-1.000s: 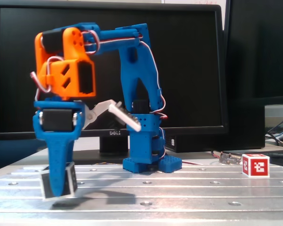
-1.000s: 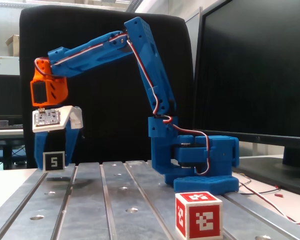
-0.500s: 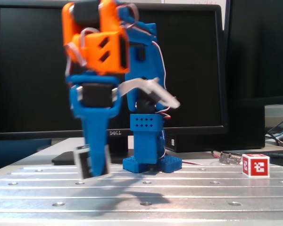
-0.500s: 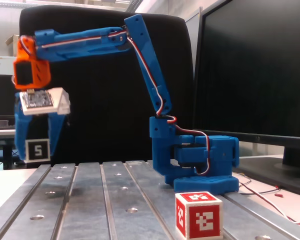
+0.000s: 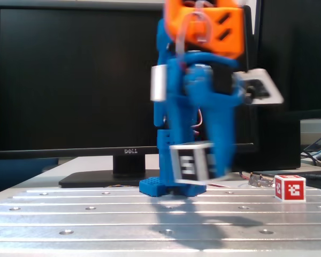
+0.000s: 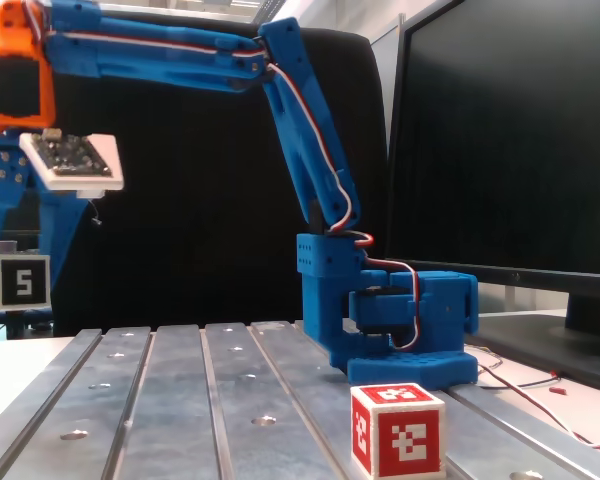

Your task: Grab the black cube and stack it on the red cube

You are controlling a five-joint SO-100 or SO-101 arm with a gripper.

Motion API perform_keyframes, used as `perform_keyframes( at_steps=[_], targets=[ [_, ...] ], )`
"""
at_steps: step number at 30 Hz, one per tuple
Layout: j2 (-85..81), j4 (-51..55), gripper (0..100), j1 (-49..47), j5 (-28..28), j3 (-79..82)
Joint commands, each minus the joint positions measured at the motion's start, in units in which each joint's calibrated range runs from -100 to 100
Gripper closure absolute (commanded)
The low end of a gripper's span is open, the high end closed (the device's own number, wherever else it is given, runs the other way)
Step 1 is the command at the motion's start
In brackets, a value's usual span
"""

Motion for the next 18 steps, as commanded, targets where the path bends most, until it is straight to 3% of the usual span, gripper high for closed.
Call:
perform_keyframes(
  at_steps=[1,18],
  targets=[
    [-0.77,0.21,85,-5.39,-0.24,-2.37],
    [-1.02,0.29,85,-25.32,-0.14,-1.65]
  ],
)
